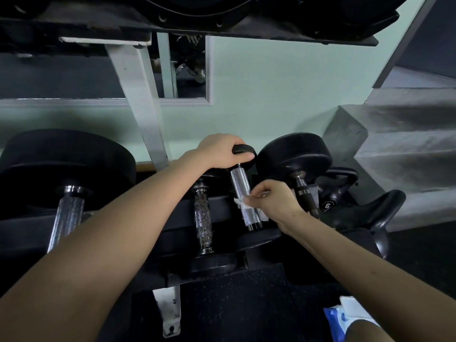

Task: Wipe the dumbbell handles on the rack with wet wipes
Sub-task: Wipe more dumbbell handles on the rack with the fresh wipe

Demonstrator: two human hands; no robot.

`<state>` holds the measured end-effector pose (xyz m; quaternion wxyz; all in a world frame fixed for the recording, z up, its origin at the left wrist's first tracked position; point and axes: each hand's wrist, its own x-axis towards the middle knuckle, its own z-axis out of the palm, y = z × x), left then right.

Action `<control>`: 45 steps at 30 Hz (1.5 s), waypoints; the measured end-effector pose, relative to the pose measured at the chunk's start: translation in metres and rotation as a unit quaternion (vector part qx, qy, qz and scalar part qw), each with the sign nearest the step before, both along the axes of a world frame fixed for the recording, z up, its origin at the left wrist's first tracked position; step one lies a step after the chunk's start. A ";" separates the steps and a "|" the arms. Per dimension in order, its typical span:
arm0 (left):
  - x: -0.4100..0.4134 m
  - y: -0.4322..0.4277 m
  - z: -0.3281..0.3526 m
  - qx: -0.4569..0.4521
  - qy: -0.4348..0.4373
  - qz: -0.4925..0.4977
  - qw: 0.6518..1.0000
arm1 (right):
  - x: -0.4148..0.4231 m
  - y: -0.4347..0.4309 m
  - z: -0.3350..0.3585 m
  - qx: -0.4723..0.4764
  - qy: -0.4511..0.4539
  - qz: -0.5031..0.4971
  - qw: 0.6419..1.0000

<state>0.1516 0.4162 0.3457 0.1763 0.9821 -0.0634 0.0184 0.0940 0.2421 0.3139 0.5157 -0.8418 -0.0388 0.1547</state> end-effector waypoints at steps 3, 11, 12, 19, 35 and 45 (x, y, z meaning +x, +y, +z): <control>0.006 -0.007 -0.005 0.049 -0.009 0.029 0.998 | 0.010 0.004 -0.006 -0.002 0.075 -0.015 0.997; 0.000 -0.002 -0.020 -0.066 -0.071 0.015 0.995 | 0.022 0.004 -0.008 0.020 0.211 0.118 0.970; 0.000 -0.003 -0.020 -0.069 -0.069 0.015 0.995 | 0.024 0.004 -0.008 0.021 0.214 0.111 0.970; -0.004 0.004 -0.014 -0.220 -0.019 0.006 0.975 | 0.020 0.009 0.011 -0.014 0.165 0.025 0.986; -0.006 0.025 0.002 -0.129 0.054 -0.016 0.990 | 0.018 0.054 0.008 -0.121 -0.085 -0.016 0.989; -0.005 0.026 -0.003 -0.163 0.052 -0.023 0.985 | 0.018 0.031 0.011 -0.231 -0.019 0.097 0.968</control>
